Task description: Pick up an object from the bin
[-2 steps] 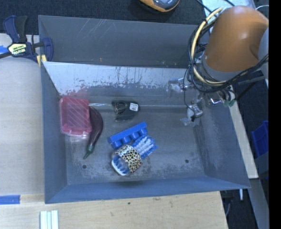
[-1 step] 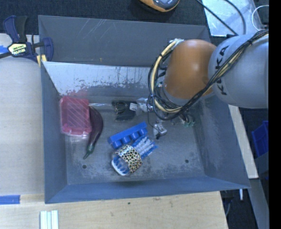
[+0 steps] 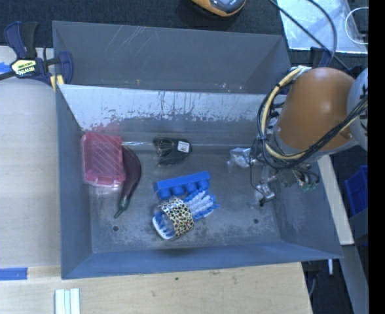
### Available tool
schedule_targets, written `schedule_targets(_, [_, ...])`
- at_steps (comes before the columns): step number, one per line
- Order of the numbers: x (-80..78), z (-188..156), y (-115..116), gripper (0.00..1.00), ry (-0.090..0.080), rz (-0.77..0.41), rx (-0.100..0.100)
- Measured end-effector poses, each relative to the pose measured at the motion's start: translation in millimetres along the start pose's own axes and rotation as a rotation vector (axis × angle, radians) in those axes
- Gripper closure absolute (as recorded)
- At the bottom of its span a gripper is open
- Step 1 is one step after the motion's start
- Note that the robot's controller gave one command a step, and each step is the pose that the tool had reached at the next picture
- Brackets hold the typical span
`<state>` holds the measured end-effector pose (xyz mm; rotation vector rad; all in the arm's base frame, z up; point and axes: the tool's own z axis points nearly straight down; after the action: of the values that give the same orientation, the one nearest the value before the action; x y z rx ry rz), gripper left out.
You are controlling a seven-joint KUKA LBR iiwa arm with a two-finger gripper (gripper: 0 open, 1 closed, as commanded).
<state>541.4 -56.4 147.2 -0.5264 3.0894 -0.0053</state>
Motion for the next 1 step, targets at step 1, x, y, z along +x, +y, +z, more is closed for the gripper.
schedule_targets(1, [-78.5, 58.8, -10.0, 0.0, -0.019, -0.164, 0.003])
